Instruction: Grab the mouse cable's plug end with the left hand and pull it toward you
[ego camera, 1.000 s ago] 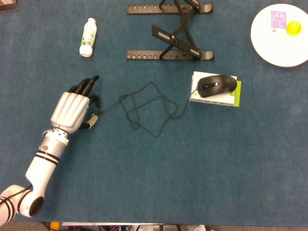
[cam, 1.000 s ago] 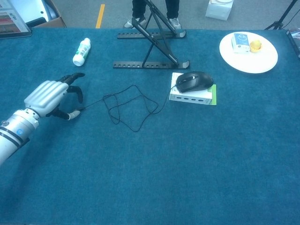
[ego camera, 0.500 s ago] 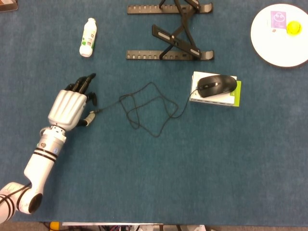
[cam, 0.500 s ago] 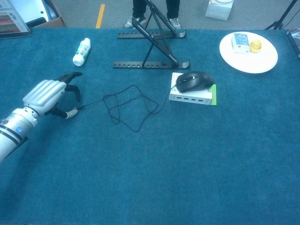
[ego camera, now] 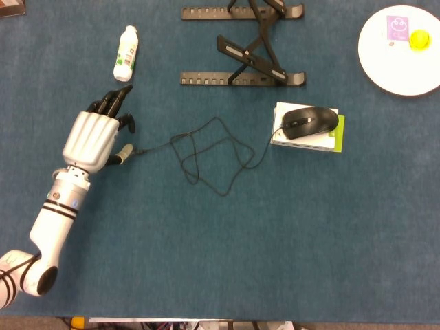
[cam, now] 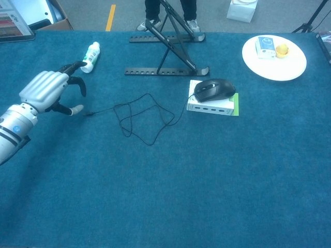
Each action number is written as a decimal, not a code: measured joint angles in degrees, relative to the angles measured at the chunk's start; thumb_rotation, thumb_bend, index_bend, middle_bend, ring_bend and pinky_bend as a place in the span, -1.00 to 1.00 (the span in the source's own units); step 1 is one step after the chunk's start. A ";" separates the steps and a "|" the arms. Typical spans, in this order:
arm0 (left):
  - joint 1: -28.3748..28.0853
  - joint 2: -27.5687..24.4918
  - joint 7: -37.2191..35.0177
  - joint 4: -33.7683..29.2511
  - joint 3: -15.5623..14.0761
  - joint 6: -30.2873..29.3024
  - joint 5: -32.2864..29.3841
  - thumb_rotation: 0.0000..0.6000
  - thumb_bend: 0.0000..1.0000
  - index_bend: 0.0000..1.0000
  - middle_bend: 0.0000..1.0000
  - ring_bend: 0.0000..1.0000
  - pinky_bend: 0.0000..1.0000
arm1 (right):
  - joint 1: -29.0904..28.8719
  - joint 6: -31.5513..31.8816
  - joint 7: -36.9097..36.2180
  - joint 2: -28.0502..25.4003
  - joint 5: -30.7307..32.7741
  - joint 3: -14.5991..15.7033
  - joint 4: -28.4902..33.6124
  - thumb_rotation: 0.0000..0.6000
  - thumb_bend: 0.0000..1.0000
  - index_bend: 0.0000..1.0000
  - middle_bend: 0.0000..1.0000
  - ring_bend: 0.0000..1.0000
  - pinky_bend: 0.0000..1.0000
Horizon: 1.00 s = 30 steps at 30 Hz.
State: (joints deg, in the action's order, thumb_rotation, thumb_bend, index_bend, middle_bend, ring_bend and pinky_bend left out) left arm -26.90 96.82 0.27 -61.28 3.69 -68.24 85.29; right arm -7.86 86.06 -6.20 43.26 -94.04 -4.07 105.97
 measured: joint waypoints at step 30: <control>-1.41 -10.20 -1.18 -16.27 -1.05 8.07 -3.64 1.00 -0.45 -0.10 -1.00 -1.00 -0.65 | -0.02 -0.33 -0.37 0.11 0.06 0.05 -0.35 1.00 -0.24 -0.36 -0.59 -0.78 -0.84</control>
State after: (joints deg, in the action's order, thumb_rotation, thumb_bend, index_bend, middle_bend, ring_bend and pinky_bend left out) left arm -28.30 86.61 -0.91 -77.55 2.64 -60.17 81.65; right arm -7.87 85.73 -6.58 43.37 -93.98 -4.02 105.62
